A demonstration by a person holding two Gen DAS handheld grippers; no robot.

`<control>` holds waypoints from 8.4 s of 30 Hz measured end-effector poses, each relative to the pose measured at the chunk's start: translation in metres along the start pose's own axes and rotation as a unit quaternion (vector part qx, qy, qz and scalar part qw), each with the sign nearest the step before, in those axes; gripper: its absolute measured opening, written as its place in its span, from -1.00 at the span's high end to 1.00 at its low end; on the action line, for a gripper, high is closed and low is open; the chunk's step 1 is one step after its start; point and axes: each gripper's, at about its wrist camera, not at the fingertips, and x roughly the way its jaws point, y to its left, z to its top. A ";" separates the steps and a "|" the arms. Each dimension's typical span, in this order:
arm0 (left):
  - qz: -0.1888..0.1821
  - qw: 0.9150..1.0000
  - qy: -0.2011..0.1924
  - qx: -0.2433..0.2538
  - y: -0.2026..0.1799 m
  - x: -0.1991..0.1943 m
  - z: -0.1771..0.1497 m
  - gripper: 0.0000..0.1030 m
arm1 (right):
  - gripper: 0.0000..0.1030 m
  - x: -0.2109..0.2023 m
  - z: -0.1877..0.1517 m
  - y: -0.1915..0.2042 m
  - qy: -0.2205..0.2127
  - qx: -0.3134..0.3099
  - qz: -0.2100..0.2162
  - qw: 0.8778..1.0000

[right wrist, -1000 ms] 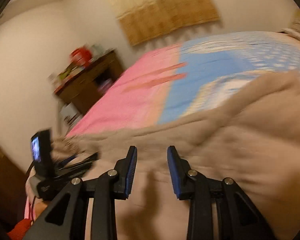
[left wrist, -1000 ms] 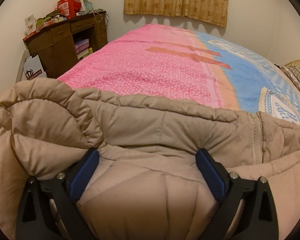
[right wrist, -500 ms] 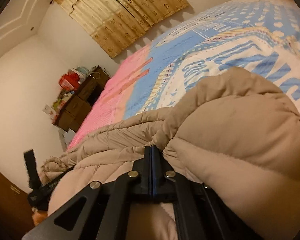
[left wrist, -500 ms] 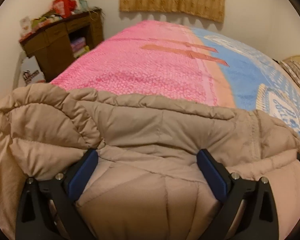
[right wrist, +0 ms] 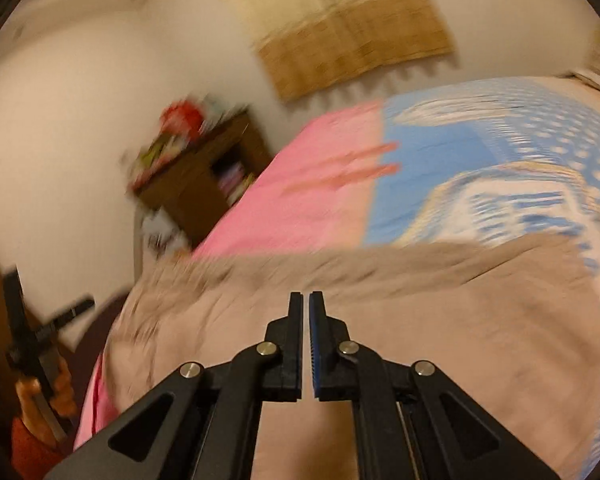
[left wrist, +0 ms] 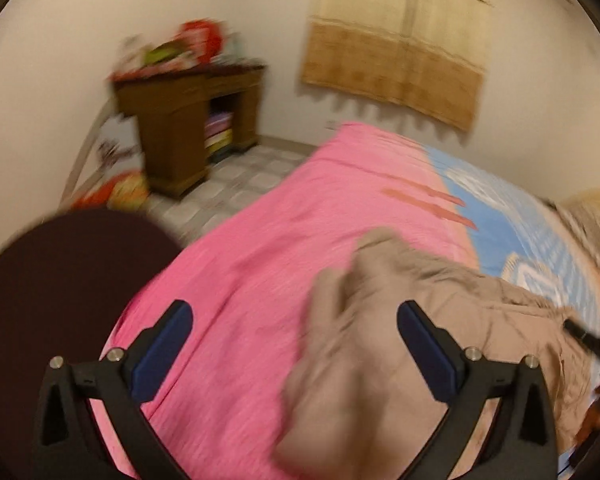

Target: Fold large clothes

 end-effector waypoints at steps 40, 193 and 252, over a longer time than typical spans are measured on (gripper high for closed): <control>-0.203 0.964 -0.123 0.119 -0.168 -0.034 -0.049 0.61 | 0.98 0.101 -0.074 0.002 0.053 0.021 0.015 0.998; -0.375 0.829 -0.079 0.406 -0.383 -0.026 -0.147 -0.75 | -0.72 -0.185 -0.092 -0.294 -0.103 0.249 0.005 0.963; -0.386 0.862 -0.056 0.325 -0.371 -0.043 -0.114 -0.85 | 0.47 -0.043 -0.048 -0.248 -0.002 0.087 -0.088 0.992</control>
